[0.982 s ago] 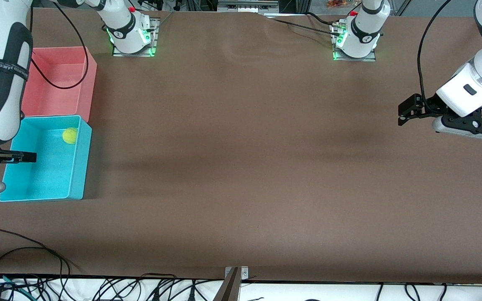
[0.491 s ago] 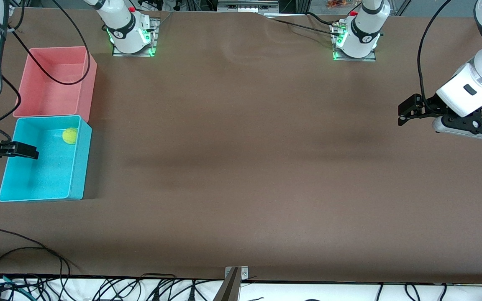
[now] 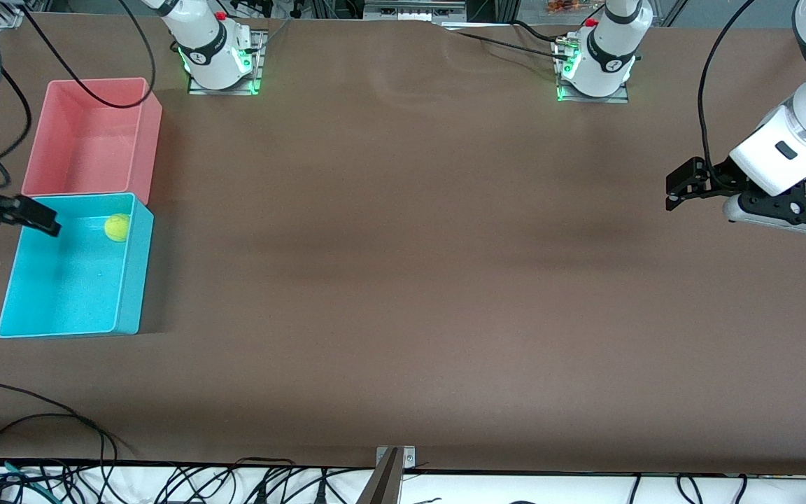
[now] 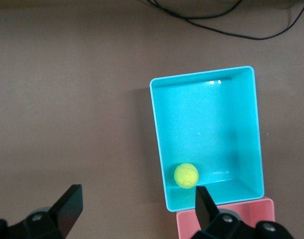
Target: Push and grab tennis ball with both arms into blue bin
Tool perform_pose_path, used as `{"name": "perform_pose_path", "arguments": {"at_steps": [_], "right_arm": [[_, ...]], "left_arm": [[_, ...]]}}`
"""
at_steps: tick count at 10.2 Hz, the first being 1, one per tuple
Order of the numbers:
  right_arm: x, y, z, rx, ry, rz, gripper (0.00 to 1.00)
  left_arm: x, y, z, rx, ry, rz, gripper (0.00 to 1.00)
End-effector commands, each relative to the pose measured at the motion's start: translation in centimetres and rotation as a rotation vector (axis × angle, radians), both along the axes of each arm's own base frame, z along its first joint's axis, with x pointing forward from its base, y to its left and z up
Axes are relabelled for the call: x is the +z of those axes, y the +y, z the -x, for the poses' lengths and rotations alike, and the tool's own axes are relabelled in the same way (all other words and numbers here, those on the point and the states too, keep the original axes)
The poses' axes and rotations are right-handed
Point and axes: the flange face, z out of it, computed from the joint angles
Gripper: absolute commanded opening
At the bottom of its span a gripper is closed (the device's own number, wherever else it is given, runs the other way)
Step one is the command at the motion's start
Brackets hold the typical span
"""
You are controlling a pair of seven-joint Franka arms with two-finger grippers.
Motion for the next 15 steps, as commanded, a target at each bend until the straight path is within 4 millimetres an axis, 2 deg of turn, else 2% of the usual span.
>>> {"name": "perform_pose_path", "arguments": {"at_steps": [1, 3, 5, 7, 13, 15], "right_arm": [[3.3, 0.1, 4.0, 0.071, -0.023, -0.001, 1.00], [4.4, -0.1, 5.2, 0.077, 0.006, -0.007, 1.00], [4.3, 0.5, 4.2, 0.090, 0.028, -0.010, 1.00], [4.2, 0.0, 3.0, 0.079, 0.098, -0.056, 1.00], [3.8, 0.4, 2.8, 0.070, 0.096, -0.056, 1.00], [3.5, 0.4, 3.8, 0.068, 0.070, -0.055, 1.00]], "left_arm": [[0.6, -0.1, -0.2, -0.004, 0.003, 0.011, 1.00], [0.6, -0.1, -0.2, -0.004, 0.003, 0.011, 1.00], [0.6, -0.1, -0.2, -0.004, 0.003, 0.011, 1.00], [0.6, -0.1, -0.2, -0.003, 0.003, 0.012, 1.00], [0.6, -0.1, -0.2, -0.003, 0.003, 0.012, 1.00], [0.6, -0.1, -0.2, -0.004, 0.003, 0.011, 1.00]]}}
